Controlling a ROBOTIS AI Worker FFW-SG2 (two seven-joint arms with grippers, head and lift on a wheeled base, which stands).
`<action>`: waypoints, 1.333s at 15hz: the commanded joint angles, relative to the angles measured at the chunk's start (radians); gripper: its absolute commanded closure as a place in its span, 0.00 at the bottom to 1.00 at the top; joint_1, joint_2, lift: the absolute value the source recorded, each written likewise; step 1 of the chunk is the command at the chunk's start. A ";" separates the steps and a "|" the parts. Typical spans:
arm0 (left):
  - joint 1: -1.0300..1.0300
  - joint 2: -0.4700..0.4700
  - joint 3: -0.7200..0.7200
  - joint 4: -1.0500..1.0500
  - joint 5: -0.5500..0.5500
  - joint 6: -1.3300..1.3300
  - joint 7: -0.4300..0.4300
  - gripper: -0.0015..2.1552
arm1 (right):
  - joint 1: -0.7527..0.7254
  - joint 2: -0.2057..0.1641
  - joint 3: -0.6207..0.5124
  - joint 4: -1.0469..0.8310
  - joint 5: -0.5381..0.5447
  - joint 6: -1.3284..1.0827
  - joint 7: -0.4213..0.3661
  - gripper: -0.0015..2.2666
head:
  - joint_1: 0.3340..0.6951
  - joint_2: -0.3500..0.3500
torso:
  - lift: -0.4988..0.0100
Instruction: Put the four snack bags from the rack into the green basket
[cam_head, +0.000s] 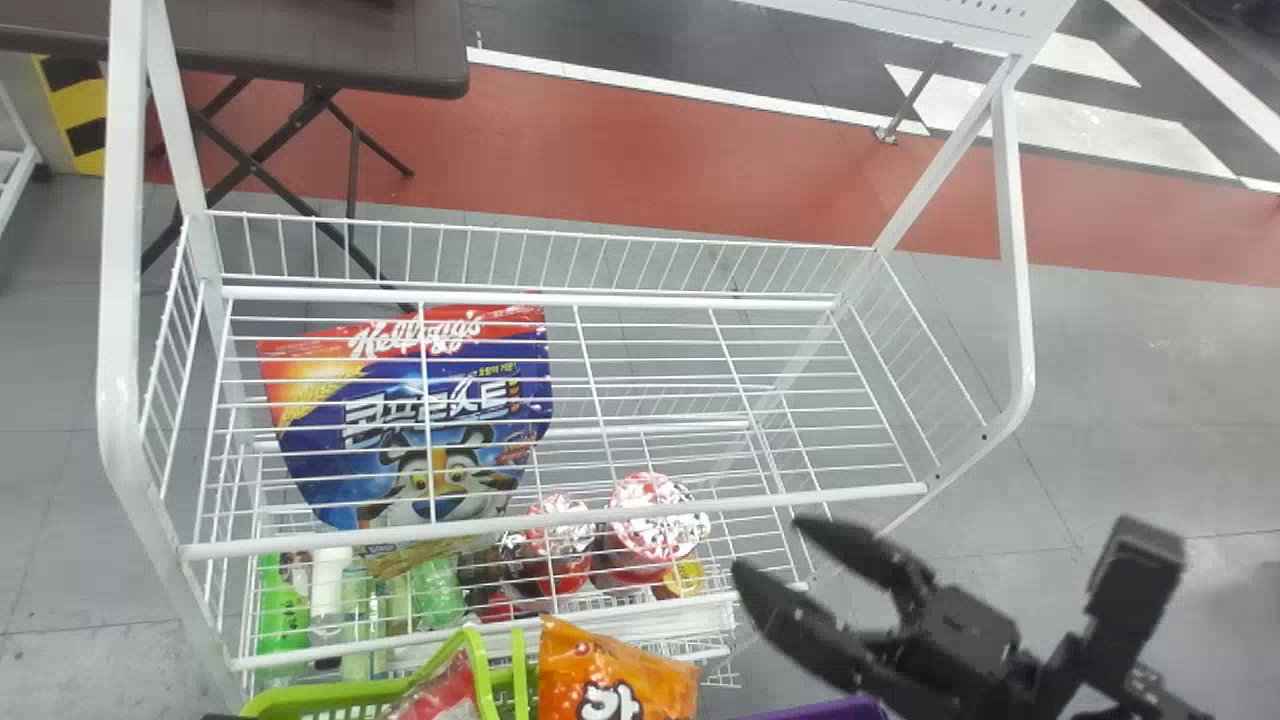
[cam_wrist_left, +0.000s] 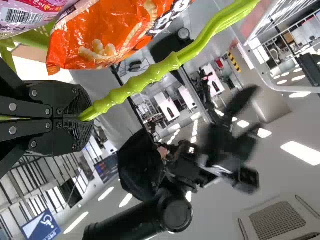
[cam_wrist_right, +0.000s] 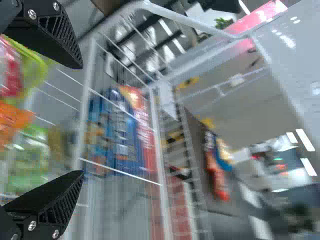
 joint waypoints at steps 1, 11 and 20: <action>0.001 0.000 0.001 0.003 0.004 0.001 0.001 0.99 | 0.007 0.001 0.064 -0.036 0.025 -0.029 -0.121 0.04 | 1.00 0.00 | 0.97; 0.005 -0.002 -0.002 -0.001 0.001 0.001 0.006 0.99 | 0.021 0.001 0.348 -0.007 0.315 -0.474 -0.519 0.03 | 1.00 0.00 | 0.97; 0.024 0.000 0.001 -0.011 0.003 -0.003 0.000 0.99 | 0.030 0.001 0.348 -0.004 0.318 -0.474 -0.526 0.04 | 1.00 0.00 | 0.97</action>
